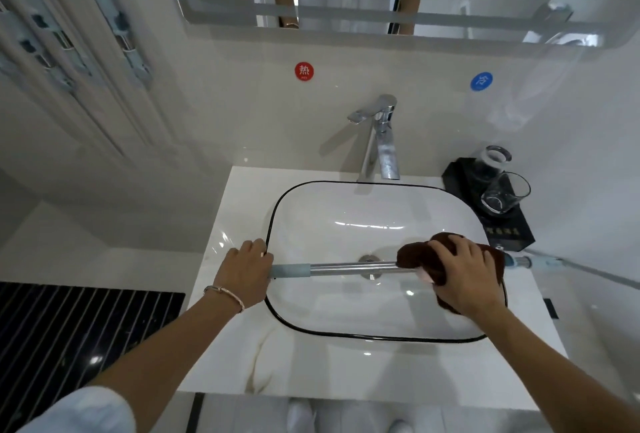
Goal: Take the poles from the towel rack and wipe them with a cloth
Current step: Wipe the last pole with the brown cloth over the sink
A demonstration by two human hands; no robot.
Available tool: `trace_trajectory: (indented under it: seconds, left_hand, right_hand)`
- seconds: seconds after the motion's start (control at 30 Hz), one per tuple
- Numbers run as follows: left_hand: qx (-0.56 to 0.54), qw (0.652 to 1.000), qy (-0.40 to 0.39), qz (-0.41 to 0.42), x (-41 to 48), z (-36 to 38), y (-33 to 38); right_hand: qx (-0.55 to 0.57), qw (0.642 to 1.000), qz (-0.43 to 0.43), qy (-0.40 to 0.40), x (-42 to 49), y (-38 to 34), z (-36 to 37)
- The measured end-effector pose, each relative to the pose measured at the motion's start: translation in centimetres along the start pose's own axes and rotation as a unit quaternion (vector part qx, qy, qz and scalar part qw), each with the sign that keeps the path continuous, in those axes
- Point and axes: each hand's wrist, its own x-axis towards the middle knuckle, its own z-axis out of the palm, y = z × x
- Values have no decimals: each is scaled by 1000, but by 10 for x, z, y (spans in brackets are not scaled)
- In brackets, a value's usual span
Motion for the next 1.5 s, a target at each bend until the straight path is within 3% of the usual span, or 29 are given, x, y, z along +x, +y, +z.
trace_trajectory:
  seconds: [0.1, 0.2, 0.33, 0.43, 0.63, 0.7, 0.8, 0.87, 0.97, 1.07, 1.23, 1.33, 1.5]
  left_hand:
    - [-6, 998, 48, 31, 8, 8, 17]
    - [-105, 991, 16, 81, 16, 9, 34]
    - [-80, 993, 42, 81, 20, 15, 42]
    - [-86, 988, 115, 49, 12, 28, 51]
    - [-101, 979, 167, 59, -6, 38, 53]
    - [-146, 978, 129, 69, -1, 37, 44]
    - [-229, 971, -51, 41, 14, 20, 31]
    - [-167, 976, -135, 38, 24, 11, 27]
    - [-142, 982, -110, 60, 23, 11, 25]
    - [-176, 981, -59, 59, 18, 17, 19]
    - [-182, 983, -16, 36, 17, 16, 25]
    - [-103, 993, -8, 48, 21, 16, 34]
    - [-106, 994, 3, 24, 16, 21, 16]
  right_hand:
    - [12, 1000, 0, 7, 0, -7, 4]
    - [-6, 999, -4, -32, 5, -5, 1]
    - [8, 995, -16, -99, 20, -20, -17]
    - [18, 992, -59, -113, 20, -63, -22]
    - [67, 983, -157, -72, 2, -160, -5]
    - [65, 983, -159, -66, 2, -160, -2]
    - [56, 982, -172, -57, -1, -150, 1]
    - [54, 981, -176, -60, -5, -147, 3]
    - [52, 981, -176, -71, -9, -134, 1]
    - [38, 989, -128, -56, -10, -84, -4]
    - [-46, 998, 21, -39, -9, 34, -16]
    - [-33, 997, 57, -31, -5, 64, -25]
    - [16, 988, 150, -16, -9, 122, -29]
